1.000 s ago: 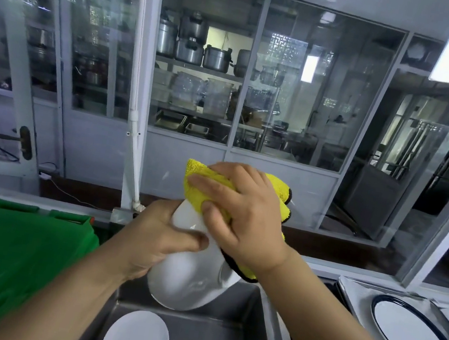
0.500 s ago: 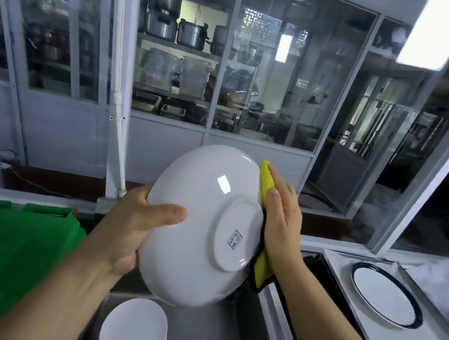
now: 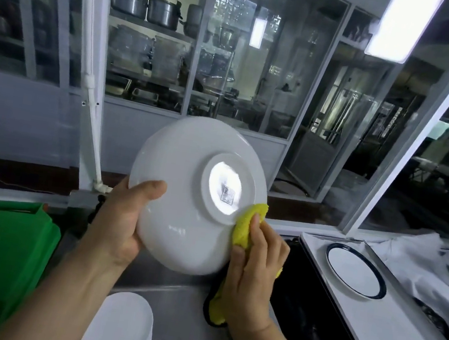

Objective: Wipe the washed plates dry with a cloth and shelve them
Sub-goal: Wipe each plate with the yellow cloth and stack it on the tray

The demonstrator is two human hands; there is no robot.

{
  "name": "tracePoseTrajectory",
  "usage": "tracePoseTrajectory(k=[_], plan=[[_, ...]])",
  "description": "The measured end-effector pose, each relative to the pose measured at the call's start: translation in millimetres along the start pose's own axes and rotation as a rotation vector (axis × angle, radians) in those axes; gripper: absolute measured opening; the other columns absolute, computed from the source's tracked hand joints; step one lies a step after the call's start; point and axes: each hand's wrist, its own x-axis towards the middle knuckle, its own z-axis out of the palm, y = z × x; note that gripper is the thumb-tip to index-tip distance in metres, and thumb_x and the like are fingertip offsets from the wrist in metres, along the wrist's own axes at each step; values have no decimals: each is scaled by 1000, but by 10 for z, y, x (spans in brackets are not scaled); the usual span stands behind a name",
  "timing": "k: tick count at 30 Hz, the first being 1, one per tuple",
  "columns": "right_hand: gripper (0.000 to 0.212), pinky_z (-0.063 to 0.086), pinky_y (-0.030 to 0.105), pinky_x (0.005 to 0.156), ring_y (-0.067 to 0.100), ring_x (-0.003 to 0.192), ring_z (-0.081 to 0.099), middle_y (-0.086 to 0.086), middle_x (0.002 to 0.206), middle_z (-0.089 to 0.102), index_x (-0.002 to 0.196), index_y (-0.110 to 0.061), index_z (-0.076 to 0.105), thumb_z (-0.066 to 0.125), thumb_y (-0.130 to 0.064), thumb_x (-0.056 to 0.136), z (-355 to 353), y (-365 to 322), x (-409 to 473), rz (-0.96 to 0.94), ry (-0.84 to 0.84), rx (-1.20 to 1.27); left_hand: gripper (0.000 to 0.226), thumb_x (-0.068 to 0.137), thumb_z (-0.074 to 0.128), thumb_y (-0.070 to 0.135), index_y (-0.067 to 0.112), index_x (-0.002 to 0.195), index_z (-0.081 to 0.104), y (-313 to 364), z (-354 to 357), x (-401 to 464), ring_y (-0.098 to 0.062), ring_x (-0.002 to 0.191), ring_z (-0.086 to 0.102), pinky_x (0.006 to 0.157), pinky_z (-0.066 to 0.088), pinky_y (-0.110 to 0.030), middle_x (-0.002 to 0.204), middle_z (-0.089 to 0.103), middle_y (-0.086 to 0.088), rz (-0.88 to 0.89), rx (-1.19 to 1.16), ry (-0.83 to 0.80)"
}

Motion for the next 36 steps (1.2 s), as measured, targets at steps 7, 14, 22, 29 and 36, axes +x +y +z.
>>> tracePoseTrajectory(k=[7, 14, 22, 29, 36], plan=[[42, 33, 35, 98, 26, 109, 40, 9, 126, 45, 132, -10, 56, 38, -30, 100, -128, -268, 590, -201, -98, -51, 40, 39, 72, 23, 18, 78, 77, 93, 9, -61, -24, 70, 70, 60, 59, -36, 81, 74, -7, -35, 86, -140], [38, 39, 41, 96, 28, 107, 46, 6, 127, 48, 131, -9, 55, 42, -21, 98, -241, -254, 238, -382, -225, 24, 26, 56, 63, 6, 15, 77, 74, 57, -15, -113, -22, 64, 70, 56, 58, -35, 75, 73, -6, -78, -9, -55], [37, 36, 40, 100, 26, 112, 42, 7, 128, 43, 133, -17, 48, 36, -30, 100, -198, 62, -70, -228, -53, -50, 55, 59, 66, 20, 15, 113, 64, -269, 115, -32, -28, 86, 69, 68, 57, -40, 100, 73, -9, -173, -57, 136], [36, 39, 41, 89, 27, 113, 50, 3, 132, 48, 131, -20, 53, 44, -29, 97, -312, 346, -71, -427, -85, -53, 83, 48, 74, 26, 6, 126, 56, -707, 526, 72, -33, 87, 67, 64, 56, -37, 111, 67, -20, -209, -21, 169], [36, 36, 39, 99, 25, 115, 39, 9, 129, 40, 137, -25, 39, 33, -33, 102, -856, 1850, -176, -133, -42, -11, 54, 63, 67, 16, 16, 117, 60, -1379, 1246, 199, -19, 81, 71, 57, 57, -32, 95, 74, -3, -226, 15, 101]])
